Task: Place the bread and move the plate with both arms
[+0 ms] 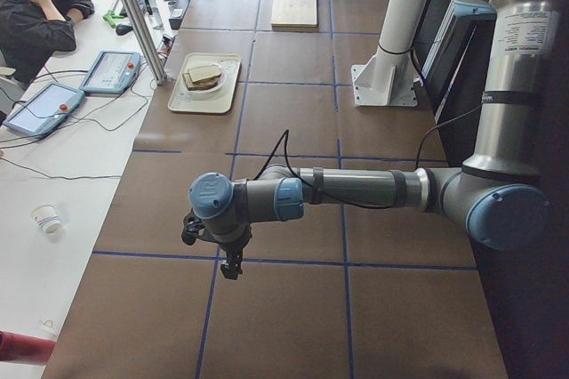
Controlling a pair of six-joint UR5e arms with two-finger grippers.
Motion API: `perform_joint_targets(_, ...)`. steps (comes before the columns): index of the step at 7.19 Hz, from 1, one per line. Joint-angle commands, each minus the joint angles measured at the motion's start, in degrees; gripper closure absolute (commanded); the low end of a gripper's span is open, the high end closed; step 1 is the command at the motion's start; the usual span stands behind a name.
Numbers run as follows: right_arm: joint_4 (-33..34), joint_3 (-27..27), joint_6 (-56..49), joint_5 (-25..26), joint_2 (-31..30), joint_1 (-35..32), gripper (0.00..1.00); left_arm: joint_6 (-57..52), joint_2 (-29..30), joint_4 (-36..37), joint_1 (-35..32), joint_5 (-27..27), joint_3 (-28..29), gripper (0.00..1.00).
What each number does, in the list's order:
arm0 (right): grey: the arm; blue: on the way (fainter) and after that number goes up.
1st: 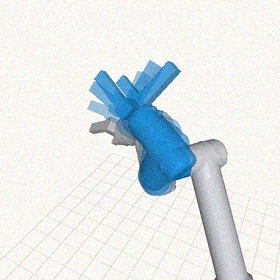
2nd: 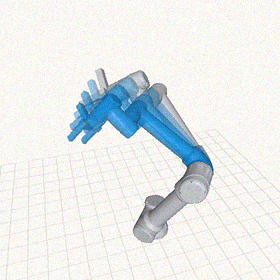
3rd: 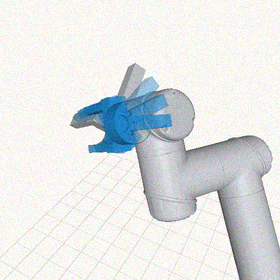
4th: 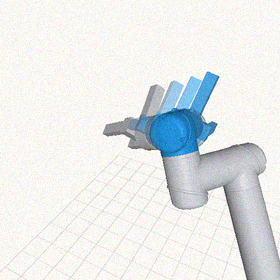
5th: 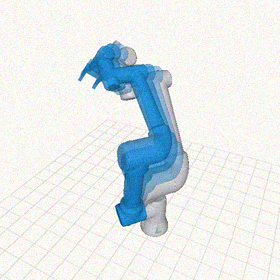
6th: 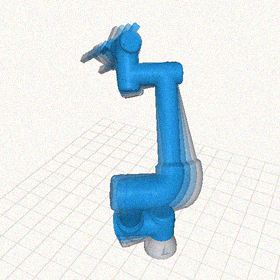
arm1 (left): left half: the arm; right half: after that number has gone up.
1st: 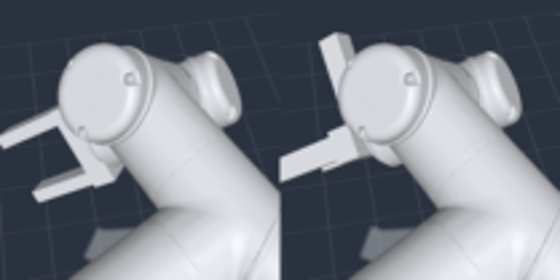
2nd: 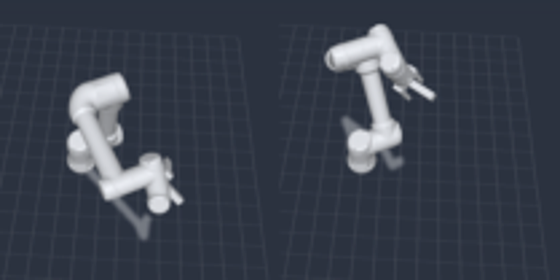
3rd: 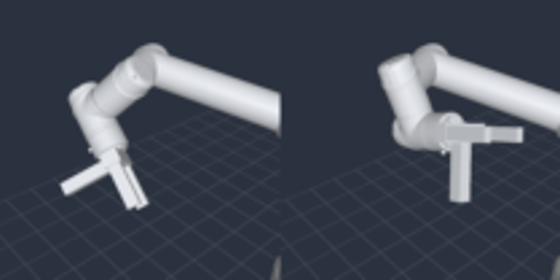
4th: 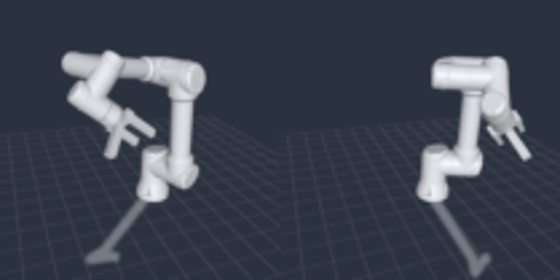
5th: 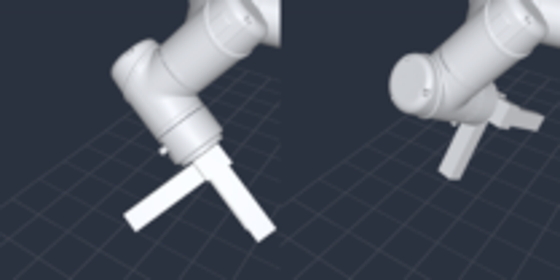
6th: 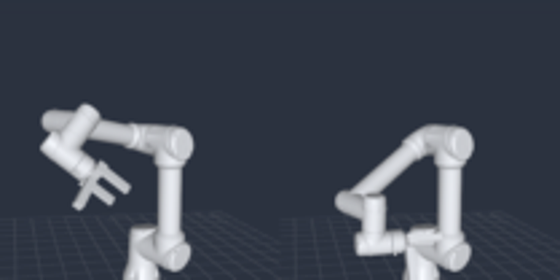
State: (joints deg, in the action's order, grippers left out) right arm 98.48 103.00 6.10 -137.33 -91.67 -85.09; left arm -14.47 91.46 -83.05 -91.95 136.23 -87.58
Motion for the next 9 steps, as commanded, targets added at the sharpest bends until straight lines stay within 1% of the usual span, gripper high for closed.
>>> perform_joint_targets(1, -0.13, -4.02, -7.04, 0.04, -0.62, -2.87, 0.00, 0.32, -1.37, 0.00, -0.16, 0.26, -0.83, 0.00)
perform_joint_targets(2, -0.13, -4.47, -7.42, 0.22, -0.71, -2.97, 0.00, 0.49, -1.55, 0.78, -0.16, 0.09, -3.27, 0.00)
perform_joint_targets(3, -0.13, -5.09, -7.34, 0.48, -0.79, -2.97, 0.00, 0.49, -2.24, 0.79, -0.16, 0.09, -4.43, 0.00)
perform_joint_targets(5, -0.13, -5.53, -7.16, 0.49, -0.88, -4.19, 0.00, 0.41, -2.34, 0.61, -0.08, 0.00, -3.91, 0.00)
perform_joint_targets(7, -0.13, -5.62, -7.16, 0.49, -2.81, -5.60, 0.00, 0.41, -2.43, 0.53, -0.08, -0.17, -4.35, 0.00)
perform_joint_targets(8, -2.39, -5.88, -7.25, 0.66, -5.25, -6.30, 0.00, 0.41, -2.34, 0.44, -0.08, -0.18, -4.53, 0.00)
perform_joint_targets(9, -6.41, -6.15, -7.07, 0.92, -6.67, -7.09, 0.00, 0.41, -2.34, 0.35, -0.08, -0.18, -4.44, 0.00)
